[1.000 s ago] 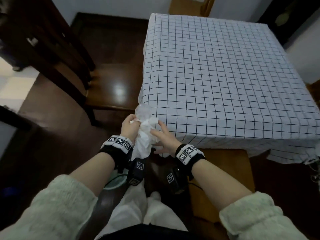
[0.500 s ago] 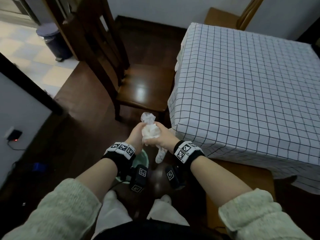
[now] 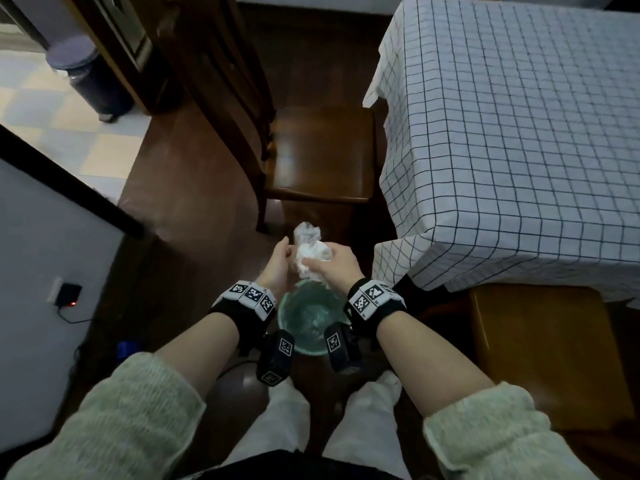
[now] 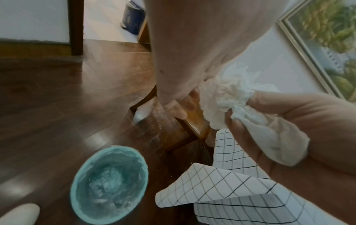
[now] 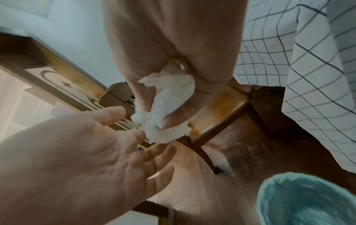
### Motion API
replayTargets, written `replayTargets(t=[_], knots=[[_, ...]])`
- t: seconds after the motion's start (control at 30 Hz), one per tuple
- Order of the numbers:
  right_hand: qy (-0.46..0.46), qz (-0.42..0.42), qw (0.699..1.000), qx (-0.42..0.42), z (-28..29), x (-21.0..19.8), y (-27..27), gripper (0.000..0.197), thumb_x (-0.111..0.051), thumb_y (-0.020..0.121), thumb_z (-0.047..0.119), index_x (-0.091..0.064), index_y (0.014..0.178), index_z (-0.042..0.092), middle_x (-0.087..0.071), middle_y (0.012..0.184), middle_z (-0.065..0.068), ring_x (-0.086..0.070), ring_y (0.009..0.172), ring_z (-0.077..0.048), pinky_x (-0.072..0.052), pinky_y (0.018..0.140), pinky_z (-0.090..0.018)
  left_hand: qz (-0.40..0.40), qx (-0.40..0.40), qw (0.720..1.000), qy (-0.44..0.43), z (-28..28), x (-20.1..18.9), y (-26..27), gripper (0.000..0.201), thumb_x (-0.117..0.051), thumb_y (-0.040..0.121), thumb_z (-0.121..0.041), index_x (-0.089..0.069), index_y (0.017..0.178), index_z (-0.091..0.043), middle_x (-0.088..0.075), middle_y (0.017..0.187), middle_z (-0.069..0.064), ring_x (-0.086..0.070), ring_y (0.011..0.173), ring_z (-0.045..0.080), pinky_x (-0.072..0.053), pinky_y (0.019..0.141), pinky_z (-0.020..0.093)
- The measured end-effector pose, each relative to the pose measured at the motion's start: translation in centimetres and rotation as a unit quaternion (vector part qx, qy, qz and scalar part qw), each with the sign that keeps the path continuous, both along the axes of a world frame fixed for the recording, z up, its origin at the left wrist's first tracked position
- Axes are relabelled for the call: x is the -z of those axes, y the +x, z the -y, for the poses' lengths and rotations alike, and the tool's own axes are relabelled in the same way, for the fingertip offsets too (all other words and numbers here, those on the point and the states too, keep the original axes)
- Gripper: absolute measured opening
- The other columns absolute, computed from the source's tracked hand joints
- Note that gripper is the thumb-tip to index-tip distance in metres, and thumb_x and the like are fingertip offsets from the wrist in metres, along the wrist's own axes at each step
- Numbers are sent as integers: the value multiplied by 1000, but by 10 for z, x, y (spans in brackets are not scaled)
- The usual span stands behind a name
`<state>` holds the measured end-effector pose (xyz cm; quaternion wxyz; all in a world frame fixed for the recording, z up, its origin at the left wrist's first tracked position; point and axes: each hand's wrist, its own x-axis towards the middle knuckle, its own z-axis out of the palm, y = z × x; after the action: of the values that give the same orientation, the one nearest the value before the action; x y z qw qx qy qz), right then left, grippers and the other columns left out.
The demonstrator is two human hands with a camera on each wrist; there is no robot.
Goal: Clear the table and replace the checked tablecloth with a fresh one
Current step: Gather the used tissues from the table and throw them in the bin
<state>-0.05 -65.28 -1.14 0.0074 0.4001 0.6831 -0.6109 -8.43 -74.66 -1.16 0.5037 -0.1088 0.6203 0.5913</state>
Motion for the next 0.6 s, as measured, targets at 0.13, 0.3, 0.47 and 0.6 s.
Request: replayTargets(t=[0.13,0.3,0.47,0.6], knots=[[30,53,997,55,4,27,10,8,-75,77,19,-69,80,14,-72,80,-7,-68,76,-23,-56,70,-38,-50,-9,994,-95,17,31,-18,35,-35,99,-44,-55,105,-16,-51,103,5,-50,72,16,-42,65,31],[38,171,981,86,-7,77,42,11,-72,81,21,-67,85,12,-70,82,-5,-67,82,-25,-54,77,-38,-91,130,973,-169,23,68,-25,26,-40,99,-30,-43,121,-15,-50,102,6,-49,67,14,-36,56,25],[22,238,968,71,-9,145,50,12,-65,80,20,-67,92,18,-67,89,-3,-64,85,-23,-54,80,-34,-114,193,953,-205,24,130,-28,22,-45,98,-26,-40,118,-19,-55,112,9,-55,73,16,-37,51,25],[-2,283,959,8,-3,218,44,30,-65,79,24,-66,109,20,-67,102,-3,-63,97,-25,-50,83,-30,-125,234,941,-210,17,194,-26,30,-42,99,-22,-44,126,-8,-55,93,5,-51,66,12,-35,42,16]])
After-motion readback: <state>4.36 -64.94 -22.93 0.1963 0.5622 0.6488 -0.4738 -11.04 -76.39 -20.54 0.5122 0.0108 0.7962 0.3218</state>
